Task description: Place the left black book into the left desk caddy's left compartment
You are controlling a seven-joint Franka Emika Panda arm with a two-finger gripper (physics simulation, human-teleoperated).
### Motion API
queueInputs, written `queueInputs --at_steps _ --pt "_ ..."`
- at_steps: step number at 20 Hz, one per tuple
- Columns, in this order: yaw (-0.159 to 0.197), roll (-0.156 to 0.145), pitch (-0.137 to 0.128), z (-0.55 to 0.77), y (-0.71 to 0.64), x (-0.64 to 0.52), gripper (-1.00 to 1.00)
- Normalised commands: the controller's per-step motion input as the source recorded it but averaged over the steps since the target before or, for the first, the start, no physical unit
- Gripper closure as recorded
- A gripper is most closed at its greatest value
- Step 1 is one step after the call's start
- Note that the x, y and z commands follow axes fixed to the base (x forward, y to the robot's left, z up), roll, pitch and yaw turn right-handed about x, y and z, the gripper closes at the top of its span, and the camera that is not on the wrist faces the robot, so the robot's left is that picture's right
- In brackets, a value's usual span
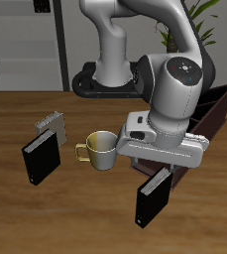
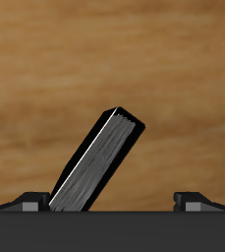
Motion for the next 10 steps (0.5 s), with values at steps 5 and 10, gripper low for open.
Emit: queueInputs --at_steps 5,10 --pt "-0.028 -0.002 0.035 -0.31 -0.04 0.08 -1.00" --pt "-0.003 -0.002 0.037 -0.33 -0.01 0.08 -1.00"
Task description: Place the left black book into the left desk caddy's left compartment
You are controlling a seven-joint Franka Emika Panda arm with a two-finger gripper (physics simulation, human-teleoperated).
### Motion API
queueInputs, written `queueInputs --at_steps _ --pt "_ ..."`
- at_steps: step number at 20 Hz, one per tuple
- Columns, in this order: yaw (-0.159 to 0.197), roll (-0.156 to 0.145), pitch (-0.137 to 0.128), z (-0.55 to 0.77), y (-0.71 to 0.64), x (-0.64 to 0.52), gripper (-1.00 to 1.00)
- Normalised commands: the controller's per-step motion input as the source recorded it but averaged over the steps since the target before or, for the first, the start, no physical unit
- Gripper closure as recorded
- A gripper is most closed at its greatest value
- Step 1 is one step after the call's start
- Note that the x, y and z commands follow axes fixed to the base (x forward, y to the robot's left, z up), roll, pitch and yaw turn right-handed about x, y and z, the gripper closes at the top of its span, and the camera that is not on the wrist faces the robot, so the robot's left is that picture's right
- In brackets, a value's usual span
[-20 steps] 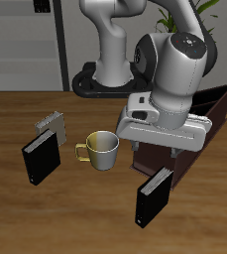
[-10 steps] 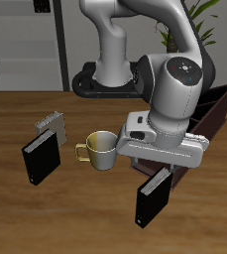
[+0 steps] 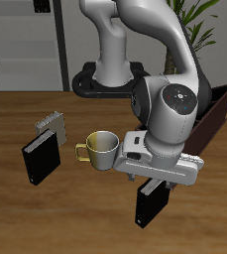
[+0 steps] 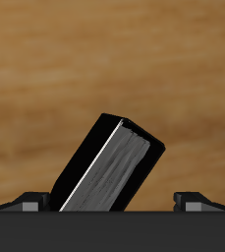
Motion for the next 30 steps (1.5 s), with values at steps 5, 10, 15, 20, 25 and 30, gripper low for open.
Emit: queueInputs --at_steps 5,10,15,20,25,30 --pt "-0.045 0.031 0.053 -0.39 0.02 0.09 -1.00" --pt "-0.028 0.024 0.028 -0.26 0.06 0.03 1.00" --pt "-0.021 -0.007 0.016 -0.07 -0.01 0.01 1.00" --pt "-0.003 -0.020 -0.013 0.15 -0.01 -0.08 1.00" --pt "0.027 -0.038 -0.063 0.56 -0.05 -0.26 1.00" --pt "0.023 -0.032 -0.089 0.72 -0.13 -0.32 1.00"
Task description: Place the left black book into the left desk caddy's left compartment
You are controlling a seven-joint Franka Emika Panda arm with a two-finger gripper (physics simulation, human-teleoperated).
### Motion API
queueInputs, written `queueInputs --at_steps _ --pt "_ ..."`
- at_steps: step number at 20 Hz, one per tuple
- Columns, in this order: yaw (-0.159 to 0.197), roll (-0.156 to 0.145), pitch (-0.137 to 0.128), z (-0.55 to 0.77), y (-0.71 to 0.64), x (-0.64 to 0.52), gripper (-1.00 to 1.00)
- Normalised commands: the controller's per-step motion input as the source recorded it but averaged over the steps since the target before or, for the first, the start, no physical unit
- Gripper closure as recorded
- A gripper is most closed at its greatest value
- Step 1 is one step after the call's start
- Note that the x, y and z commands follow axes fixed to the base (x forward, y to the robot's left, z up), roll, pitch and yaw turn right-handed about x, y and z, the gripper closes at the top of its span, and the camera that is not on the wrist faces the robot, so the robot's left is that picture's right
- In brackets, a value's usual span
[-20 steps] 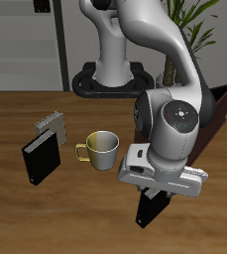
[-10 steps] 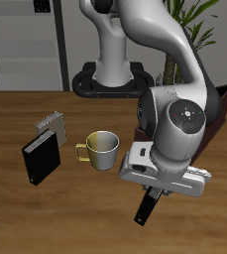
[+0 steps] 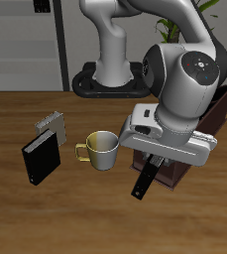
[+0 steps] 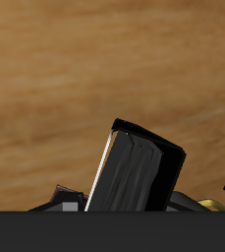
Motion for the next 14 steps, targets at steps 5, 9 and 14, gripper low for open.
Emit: queueInputs --at_steps 5,9,14 --pt "0.007 -0.046 0.003 0.59 -0.07 -0.42 1.00" --pt "-0.017 -0.047 -0.023 0.57 -0.08 -0.41 1.00" --pt "-0.031 -0.057 -0.026 0.54 -0.02 -0.45 1.00"
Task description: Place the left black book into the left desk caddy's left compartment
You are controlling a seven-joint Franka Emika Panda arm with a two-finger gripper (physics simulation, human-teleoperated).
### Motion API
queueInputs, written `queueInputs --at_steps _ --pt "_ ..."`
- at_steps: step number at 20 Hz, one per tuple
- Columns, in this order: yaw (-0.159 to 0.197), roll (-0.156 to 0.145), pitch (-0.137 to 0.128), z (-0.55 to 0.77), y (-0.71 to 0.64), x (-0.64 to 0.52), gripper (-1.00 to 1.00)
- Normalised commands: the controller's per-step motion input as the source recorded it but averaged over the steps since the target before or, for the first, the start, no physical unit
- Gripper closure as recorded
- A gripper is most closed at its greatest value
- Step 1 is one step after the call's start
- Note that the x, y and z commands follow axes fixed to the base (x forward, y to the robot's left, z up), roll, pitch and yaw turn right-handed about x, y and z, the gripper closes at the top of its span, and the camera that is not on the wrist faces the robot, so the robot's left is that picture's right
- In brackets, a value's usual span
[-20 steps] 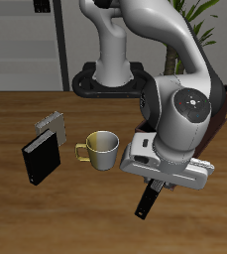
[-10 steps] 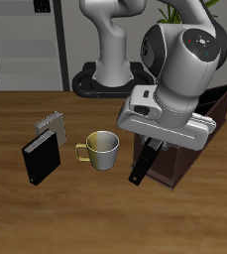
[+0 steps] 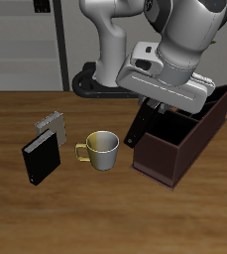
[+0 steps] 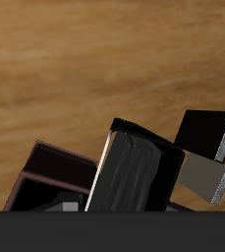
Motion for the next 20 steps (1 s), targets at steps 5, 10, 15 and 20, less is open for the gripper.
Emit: queueInputs --at_steps 5,10,15,20 --pt "-0.024 -0.021 -0.030 0.51 0.19 -0.59 1.00" --pt "-0.045 -0.058 -0.023 0.28 0.18 -0.54 1.00" --pt "-0.023 -0.012 -0.049 0.14 0.26 -0.45 1.00" --pt "-0.007 0.016 -0.032 0.02 0.28 -0.35 1.00"
